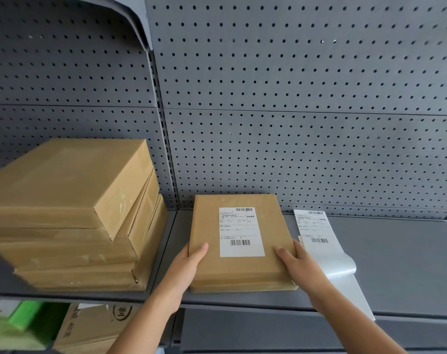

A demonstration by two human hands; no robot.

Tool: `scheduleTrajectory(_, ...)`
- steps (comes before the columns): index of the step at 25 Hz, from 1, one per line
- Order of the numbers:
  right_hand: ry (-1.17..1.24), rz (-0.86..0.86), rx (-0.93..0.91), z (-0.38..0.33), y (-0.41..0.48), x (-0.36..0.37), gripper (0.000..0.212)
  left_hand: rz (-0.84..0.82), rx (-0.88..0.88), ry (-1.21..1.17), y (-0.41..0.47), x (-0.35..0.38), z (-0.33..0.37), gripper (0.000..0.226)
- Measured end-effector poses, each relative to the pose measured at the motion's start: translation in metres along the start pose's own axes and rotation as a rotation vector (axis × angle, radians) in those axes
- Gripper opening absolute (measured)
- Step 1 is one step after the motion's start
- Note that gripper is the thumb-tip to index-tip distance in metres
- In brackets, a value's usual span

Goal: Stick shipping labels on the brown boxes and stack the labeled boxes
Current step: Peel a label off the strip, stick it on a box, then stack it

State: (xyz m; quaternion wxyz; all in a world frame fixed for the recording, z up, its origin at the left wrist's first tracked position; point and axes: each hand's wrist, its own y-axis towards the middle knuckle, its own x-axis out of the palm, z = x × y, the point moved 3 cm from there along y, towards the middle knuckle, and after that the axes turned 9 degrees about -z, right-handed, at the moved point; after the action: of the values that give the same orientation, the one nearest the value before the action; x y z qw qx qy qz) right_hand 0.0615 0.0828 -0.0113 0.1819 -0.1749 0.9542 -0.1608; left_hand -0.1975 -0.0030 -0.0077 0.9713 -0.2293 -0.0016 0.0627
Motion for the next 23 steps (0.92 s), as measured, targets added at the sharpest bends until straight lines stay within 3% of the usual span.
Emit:
scheduleTrajectory(2, 0.046, 0.020, -0.010, -0.003, -0.006, -0.007, 0.033, 0.012, 0.015, -0.010, -0.004, 0.007, 0.006, 0.046)
scheduleTrajectory(9, 0.094, 0.162, -0.069, -0.015, -0.040, -0.084, 0.028, -0.059, 0.148, 0.045, -0.018, 0.069, 0.051, 0.032)
scheduleTrajectory(23, 0.010, 0.500, -0.013, 0.038, -0.090, -0.289, 0.058, -0.418, 0.208, 0.220, 0.014, 0.275, 0.081, 0.043)
